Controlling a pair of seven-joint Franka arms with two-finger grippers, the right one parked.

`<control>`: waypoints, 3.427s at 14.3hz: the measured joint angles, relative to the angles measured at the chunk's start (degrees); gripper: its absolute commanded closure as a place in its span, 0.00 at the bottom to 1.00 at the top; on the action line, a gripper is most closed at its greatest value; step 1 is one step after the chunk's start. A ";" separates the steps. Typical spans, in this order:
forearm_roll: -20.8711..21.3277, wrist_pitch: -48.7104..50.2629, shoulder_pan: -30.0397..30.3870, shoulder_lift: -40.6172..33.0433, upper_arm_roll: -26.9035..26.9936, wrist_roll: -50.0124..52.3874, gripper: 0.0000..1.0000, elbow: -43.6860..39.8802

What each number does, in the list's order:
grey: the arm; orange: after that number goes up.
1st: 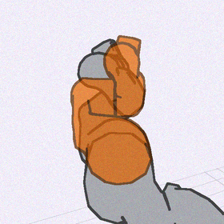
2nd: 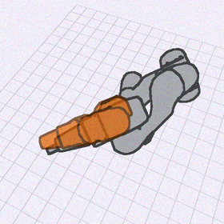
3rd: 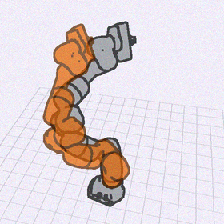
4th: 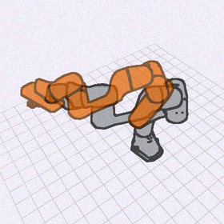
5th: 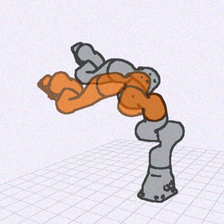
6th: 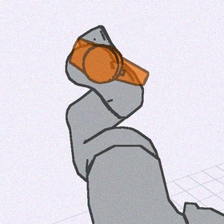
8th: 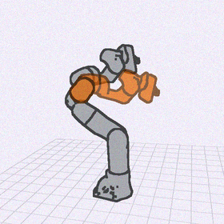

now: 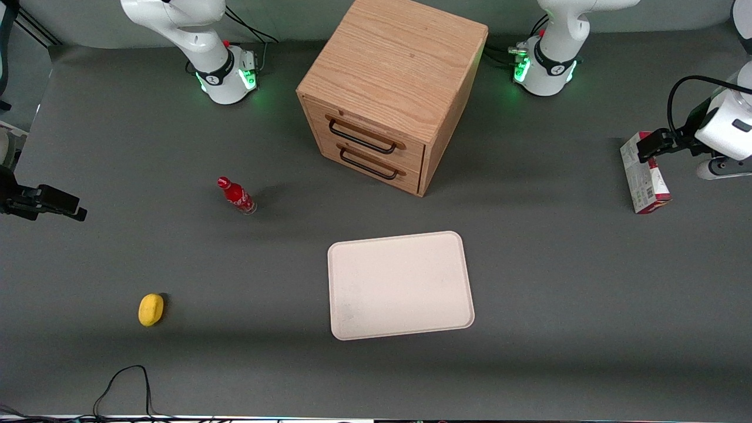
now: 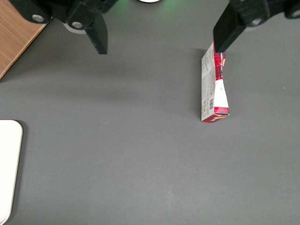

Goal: Place red cookie box on tray
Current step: 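Lower the open left gripper over the upright red cookie box, then close the left gripper on the cookie box and lift it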

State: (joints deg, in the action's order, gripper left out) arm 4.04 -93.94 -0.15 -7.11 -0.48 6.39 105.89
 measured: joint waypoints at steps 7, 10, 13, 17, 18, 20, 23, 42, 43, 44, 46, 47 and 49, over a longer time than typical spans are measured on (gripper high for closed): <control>-1.42 0.76 0.41 0.48 -0.20 -1.51 0.00 -0.56; -1.57 1.49 0.48 0.50 -0.20 -1.41 0.00 -0.85; -1.57 2.79 0.50 0.54 -0.17 -1.41 0.00 -0.95; -1.55 4.28 1.59 1.37 0.16 -1.67 0.00 -2.66; -1.54 5.10 3.00 2.00 0.24 -2.48 0.00 -3.68; -1.52 7.58 7.02 3.92 0.41 -5.26 0.00 -6.90; -1.37 10.54 14.78 8.00 0.68 -14.53 0.00 -13.21; 0.34 -21.23 26.53 6.99 0.09 -29.11 0.00 18.53; 0.35 -25.97 26.53 7.11 0.07 -28.95 0.00 22.19; 0.35 -31.00 26.53 7.32 0.07 -28.85 0.00 25.76; 0.35 -40.66 26.53 8.31 0.10 -28.72 0.00 32.23; 0.35 -44.61 26.53 9.21 0.11 -28.69 0.00 34.69; 0.35 -49.04 26.55 11.45 0.15 -28.60 0.00 37.22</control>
State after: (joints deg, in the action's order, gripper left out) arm 4.40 -142.98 26.40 4.34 -0.34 -22.21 143.11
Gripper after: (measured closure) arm 0.000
